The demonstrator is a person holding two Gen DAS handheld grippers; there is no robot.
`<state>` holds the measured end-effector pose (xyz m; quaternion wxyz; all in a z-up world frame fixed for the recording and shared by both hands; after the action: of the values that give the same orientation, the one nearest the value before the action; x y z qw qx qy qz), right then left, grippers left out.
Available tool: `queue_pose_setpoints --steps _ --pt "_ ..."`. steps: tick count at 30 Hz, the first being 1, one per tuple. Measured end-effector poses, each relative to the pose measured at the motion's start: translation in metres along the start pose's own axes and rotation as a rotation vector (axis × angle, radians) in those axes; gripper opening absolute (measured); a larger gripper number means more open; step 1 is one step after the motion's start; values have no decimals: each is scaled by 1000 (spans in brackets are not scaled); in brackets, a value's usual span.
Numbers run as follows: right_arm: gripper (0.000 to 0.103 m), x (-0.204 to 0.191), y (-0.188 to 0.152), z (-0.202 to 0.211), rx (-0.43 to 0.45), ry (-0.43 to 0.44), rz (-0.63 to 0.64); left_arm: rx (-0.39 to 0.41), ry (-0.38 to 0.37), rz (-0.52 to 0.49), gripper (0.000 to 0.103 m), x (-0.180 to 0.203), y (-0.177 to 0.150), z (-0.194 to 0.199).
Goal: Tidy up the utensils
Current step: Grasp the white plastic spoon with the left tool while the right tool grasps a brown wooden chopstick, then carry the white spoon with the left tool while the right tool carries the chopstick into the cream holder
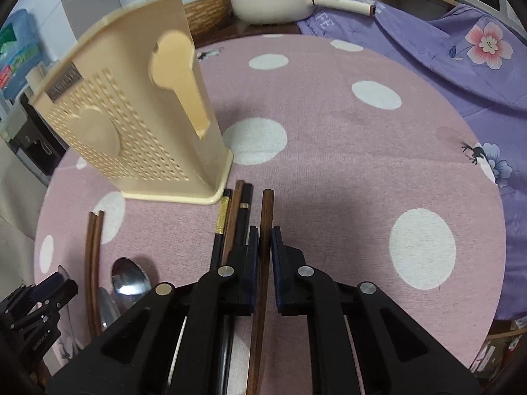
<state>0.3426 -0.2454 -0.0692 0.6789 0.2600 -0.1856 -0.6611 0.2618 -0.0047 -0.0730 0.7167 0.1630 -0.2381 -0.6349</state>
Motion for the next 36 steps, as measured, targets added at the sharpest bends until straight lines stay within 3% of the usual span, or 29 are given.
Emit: queue_pose_setpoints --steps 9,19,36 --pt "8 6 6 83 178 109 2 131 -81 -2 35 -4 15 59" --pt "7 -6 -14 171 322 156 99 220 -107 -19 35 -7 13 101" --pt "7 -12 -8 211 401 175 134 261 -125 -43 35 0 23 124"
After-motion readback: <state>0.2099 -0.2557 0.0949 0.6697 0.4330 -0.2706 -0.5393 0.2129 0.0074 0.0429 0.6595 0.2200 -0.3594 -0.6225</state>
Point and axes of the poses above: each gripper's, at about its wrist camera, not at the fingertips, and z roughly against the way its jaws point, x to its right, y to its top, the point moved 1 cm from there along -z, roughly the way its jaws point, and after that the axes turned 8 degrees about z, right-handed, at the moved point
